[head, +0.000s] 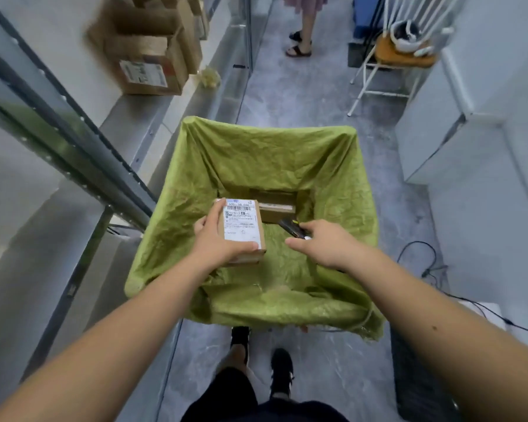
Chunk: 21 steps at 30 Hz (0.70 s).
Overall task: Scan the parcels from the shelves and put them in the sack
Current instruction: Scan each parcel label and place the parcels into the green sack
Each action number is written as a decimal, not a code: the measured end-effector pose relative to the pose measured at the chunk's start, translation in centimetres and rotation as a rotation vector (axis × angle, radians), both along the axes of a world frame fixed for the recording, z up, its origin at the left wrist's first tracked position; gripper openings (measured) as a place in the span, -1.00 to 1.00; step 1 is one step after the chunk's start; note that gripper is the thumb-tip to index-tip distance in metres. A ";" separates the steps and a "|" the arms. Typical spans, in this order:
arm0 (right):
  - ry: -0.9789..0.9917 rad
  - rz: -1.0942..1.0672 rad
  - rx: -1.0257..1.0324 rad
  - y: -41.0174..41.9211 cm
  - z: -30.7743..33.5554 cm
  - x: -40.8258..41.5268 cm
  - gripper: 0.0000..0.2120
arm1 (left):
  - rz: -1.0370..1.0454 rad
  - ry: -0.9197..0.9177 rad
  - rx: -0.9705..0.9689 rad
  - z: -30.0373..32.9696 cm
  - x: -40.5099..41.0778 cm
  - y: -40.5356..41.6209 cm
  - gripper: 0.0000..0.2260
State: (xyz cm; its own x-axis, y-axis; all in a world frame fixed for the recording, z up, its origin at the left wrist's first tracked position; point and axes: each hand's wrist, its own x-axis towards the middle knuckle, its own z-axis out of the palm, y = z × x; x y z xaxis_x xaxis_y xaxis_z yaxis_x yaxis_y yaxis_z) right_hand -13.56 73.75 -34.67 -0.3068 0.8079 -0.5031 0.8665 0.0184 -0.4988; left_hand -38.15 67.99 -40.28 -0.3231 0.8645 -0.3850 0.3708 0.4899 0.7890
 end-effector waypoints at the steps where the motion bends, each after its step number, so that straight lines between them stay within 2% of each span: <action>1: -0.022 -0.025 -0.014 0.6 -0.6 -0.4 -0.44 | 0.003 -0.022 -0.025 -1.4 -0.1 1.1 0.14; 5: -0.111 -0.145 -0.079 2.9 -2.8 -2.0 -0.40 | 0.001 -0.140 -0.133 -7.1 -0.4 5.8 0.10; 9: -0.193 -0.233 -0.151 5.6 -4.6 -3.1 -0.46 | -0.040 -0.207 -0.219 -11.4 -0.7 10.0 0.12; 13: -0.241 -0.310 -0.201 7.5 -6.0 -3.0 -0.50 | -0.036 -0.272 -0.227 -14.3 -0.3 13.5 0.11; 19: -0.239 -0.387 -0.289 8.0 -7.6 -2.7 -0.53 | 0.139 -0.427 -0.279 -16.7 1.2 17.1 0.17; 21: -0.239 -0.406 -0.305 8.0 -7.9 -2.6 -0.52 | 0.120 -0.443 -0.282 -17.1 1.9 17.5 0.18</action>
